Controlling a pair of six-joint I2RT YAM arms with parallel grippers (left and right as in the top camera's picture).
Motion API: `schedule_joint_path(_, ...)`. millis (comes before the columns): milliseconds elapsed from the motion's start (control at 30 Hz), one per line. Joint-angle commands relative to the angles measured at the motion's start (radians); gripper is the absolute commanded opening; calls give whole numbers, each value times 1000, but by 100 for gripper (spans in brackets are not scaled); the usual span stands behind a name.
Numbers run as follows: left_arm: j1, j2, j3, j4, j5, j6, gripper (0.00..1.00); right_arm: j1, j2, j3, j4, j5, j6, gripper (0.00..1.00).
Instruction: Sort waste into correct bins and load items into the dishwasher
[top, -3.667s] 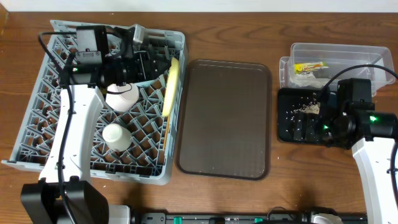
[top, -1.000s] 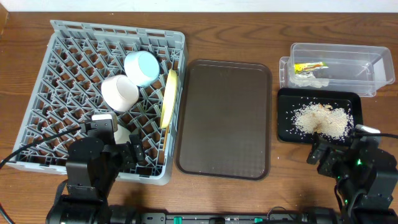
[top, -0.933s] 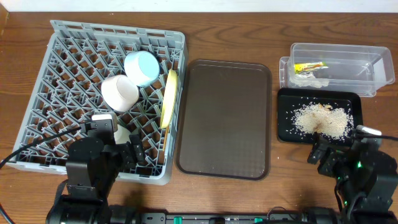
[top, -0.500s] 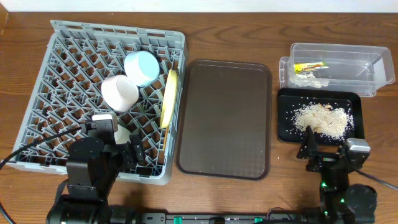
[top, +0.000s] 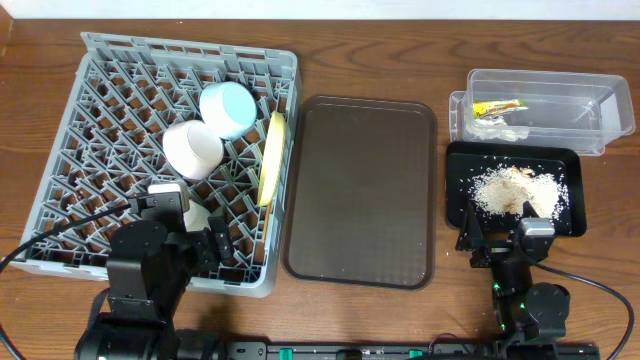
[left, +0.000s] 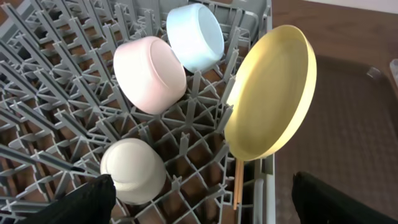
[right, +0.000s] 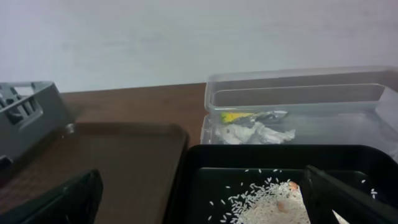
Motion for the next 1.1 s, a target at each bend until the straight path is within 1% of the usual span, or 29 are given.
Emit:
schedule_joint_path(0,-5,0,-3,2,-8,9,91,18,-6,-1,-5,-19,-35,99)
schedule_joint_path(967,-5,0,-3,2,-8,9,91,18,-6,-1,-5,-15,-35,99)
schedule_joint_path(1067,-5,-33,-8,-28,-12,9,91,18,-6,-1,-5,-15,-35,99)
